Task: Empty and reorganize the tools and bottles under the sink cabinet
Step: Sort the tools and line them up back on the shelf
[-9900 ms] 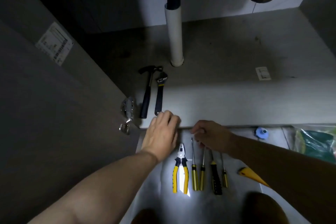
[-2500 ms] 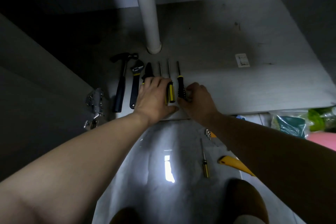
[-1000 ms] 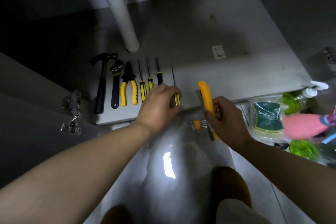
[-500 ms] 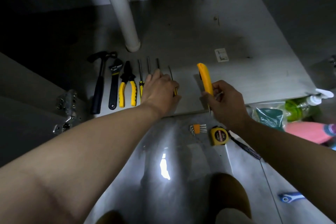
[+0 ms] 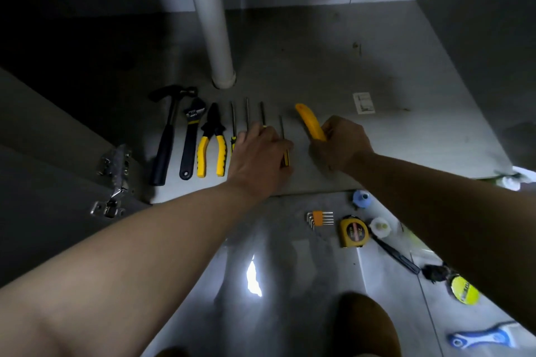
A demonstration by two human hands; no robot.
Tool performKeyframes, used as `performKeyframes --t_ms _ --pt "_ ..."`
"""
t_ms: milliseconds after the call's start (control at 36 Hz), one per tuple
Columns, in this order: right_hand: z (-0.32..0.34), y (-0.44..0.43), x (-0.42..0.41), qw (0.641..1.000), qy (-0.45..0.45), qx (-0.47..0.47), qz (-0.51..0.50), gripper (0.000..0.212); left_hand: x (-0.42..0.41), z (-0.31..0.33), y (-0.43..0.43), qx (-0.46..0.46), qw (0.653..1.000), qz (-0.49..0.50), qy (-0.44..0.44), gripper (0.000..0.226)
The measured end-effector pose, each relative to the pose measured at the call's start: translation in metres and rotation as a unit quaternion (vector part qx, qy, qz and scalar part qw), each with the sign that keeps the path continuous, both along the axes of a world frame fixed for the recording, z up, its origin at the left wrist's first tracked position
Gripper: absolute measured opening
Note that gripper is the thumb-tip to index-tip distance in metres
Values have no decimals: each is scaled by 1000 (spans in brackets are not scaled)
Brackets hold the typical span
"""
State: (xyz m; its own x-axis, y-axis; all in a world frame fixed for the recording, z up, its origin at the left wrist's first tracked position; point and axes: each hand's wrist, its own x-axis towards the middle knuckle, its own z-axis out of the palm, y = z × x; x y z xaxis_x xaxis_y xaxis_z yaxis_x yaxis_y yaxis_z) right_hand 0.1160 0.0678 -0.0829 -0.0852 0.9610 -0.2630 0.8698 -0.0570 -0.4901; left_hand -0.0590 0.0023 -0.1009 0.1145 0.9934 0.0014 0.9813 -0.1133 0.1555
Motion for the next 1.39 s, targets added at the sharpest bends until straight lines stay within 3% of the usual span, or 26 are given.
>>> performKeyframes --t_ms 306,528,778,944,1083,1167,1250,1306,1389 --pt "-16 -7 -29 999 -34 -16 -28 55 -3 -3 1 15 1000 -13 2 43" --pt "-29 -14 -30 999 -28 19 -21 57 -5 -5 -2 11 1000 -15 -11 42" --pt "-32 -15 -22 999 10 37 -2 52 -6 -6 -4 13 1000 -16 -21 45" --pt "-23 -31 -4 993 111 50 -7 36 -5 -1 -8 19 1000 -6 -22 48" --pt "-15 -65 36 978 171 91 80 11 10 3 -32 103 992 -14 -68 27" --pt "-28 -89 65 980 151 86 98 9 28 -2 -56 140 977 -116 -115 14" --pt "-51 -113 91 990 79 39 111 20 50 -15 -81 25 963 -200 -179 18" --pt "-66 -123 103 991 8 -19 129 38 61 -29 -93 -83 956 -184 -212 29" --pt "-80 -130 114 979 -89 -71 169 62 71 -51 -96 -172 954 -146 -197 50"
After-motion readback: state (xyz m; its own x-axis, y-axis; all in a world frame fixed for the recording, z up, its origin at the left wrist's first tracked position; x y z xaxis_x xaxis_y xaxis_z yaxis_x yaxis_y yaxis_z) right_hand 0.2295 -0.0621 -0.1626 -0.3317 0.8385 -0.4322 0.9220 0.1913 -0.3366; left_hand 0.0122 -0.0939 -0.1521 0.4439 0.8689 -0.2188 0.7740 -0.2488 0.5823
